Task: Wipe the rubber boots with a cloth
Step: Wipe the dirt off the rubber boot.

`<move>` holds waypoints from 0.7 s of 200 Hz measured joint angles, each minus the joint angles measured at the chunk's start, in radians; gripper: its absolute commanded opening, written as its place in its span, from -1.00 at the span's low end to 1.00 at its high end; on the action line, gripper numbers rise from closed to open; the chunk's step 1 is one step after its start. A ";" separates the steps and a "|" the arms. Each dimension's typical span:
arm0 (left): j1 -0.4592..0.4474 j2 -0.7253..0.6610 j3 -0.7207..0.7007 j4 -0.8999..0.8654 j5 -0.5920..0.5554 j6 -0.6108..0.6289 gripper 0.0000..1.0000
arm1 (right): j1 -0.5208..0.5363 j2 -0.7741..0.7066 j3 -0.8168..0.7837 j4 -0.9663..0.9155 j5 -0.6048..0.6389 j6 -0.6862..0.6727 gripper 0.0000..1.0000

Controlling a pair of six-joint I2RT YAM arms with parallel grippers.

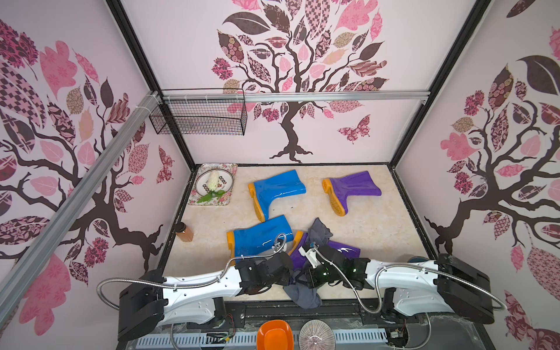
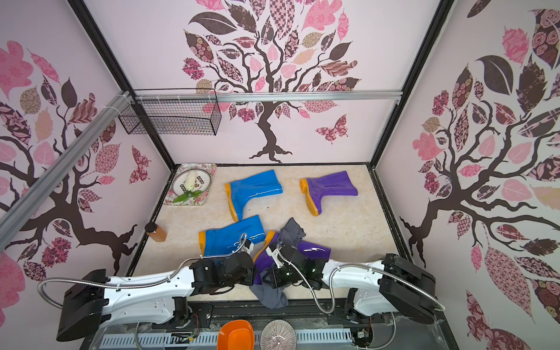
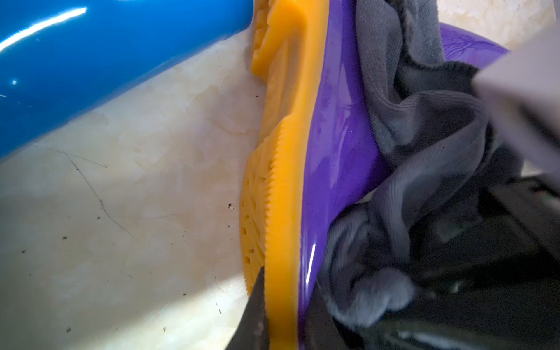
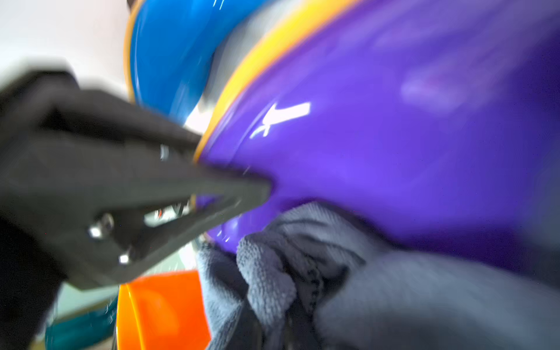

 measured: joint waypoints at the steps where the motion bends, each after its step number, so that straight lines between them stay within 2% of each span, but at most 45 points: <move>1: 0.000 0.000 0.000 0.000 0.000 0.000 -1.00 | -0.005 -0.002 0.000 0.000 0.000 0.001 -1.00; 17: 0.000 0.000 0.000 0.007 0.008 -0.006 -1.00 | -0.113 -0.044 -0.011 0.008 0.003 0.002 -1.00; 34: 0.000 0.000 -0.003 0.023 0.011 -0.016 -1.00 | -0.171 -0.059 -0.008 0.012 0.004 0.002 -1.00; 53: 0.000 0.000 -0.009 0.034 0.014 -0.024 -1.00 | -0.143 -0.051 0.004 0.026 -0.024 0.009 -1.00; 77: 0.000 0.000 -0.012 0.038 0.019 -0.027 -1.00 | -0.009 -0.015 0.040 0.071 -0.027 0.020 -1.00; 95: 0.000 0.000 -0.015 0.039 0.019 -0.028 -1.00 | 0.048 0.007 0.036 0.132 -0.046 0.047 -1.00; 120: 0.000 0.000 -0.017 0.045 0.021 -0.029 -1.00 | 0.036 0.008 0.026 0.114 -0.001 0.047 -1.00; 140: 0.000 0.000 -0.017 0.047 0.023 -0.029 -1.00 | -0.073 0.006 0.025 0.075 0.008 0.035 -1.00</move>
